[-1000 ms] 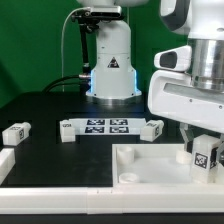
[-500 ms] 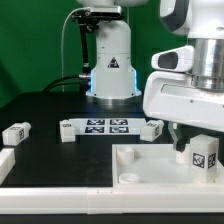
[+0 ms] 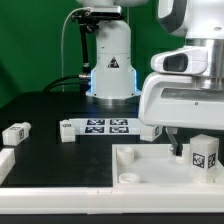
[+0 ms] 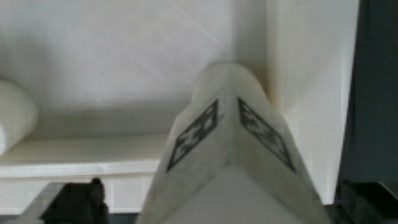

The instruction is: Assemble one leg

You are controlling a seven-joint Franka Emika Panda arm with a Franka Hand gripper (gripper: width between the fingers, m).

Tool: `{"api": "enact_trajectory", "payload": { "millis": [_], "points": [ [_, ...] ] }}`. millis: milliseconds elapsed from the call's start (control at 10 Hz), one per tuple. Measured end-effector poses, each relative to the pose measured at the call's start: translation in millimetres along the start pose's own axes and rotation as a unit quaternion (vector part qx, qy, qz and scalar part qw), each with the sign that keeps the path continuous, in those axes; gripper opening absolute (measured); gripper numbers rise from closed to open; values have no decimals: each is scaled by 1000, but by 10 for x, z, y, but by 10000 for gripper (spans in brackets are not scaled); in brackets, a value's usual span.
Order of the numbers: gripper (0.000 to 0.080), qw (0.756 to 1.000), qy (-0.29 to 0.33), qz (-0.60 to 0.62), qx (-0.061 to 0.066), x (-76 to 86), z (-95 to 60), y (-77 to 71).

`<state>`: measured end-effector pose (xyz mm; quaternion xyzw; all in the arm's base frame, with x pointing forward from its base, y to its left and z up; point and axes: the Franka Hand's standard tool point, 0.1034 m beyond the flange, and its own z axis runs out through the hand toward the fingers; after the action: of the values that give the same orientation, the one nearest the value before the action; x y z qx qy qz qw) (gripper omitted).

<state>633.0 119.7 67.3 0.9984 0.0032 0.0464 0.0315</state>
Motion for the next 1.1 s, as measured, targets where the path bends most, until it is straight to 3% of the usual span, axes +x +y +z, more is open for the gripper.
{"api": "enact_trajectory", "payload": {
  "millis": [200,600,800,1000,1100],
  "points": [
    [649,998,0,-68,0,-6,0,-24],
    [649,968,0,-251,-15,1,-2,-3],
    [649,966,-1,-256,-17,-1,5,4],
    [377,967,-1,-256,-17,-3,9,6],
    [292,966,-3,-256,-17,-11,17,6]
  ]
}}
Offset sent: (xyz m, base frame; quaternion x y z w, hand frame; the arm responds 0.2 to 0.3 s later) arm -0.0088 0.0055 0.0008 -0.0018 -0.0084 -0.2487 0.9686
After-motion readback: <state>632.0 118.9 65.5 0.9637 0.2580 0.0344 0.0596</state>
